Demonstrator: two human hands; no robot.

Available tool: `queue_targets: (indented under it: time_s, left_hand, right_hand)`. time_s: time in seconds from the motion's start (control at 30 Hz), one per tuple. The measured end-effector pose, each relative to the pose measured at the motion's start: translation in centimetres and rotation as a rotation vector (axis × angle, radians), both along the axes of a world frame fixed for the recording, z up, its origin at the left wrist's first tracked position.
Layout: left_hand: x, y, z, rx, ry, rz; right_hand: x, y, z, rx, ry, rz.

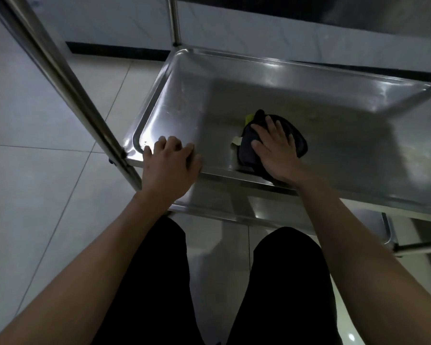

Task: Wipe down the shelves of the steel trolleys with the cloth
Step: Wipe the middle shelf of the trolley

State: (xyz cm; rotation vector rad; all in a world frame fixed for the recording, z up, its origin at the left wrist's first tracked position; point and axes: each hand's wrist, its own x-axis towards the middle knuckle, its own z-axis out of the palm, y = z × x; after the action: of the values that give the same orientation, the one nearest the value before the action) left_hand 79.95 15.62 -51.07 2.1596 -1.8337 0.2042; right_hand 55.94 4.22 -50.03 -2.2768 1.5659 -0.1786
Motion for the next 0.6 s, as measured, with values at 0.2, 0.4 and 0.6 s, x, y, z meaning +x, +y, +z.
queue_targets:
  time_s: [0.2,0.4,0.6]
  left_hand:
    - [1.2,-0.4,0.1,0.041,-0.017,-0.028]
    - [2.2,0.5,-0.1,0.018,-0.022,-0.063]
    - [2.6,1.3,-0.3,0.086,-0.023,-0.064]
  right_hand:
    - [5.9,-2.6,-0.2,0.040,0.002,0.061]
    - [11.9,-5.2,-0.2,0.078,-0.030,0.133]
    - [19.3,-6.6,0.1,0.110,-0.044,0.261]
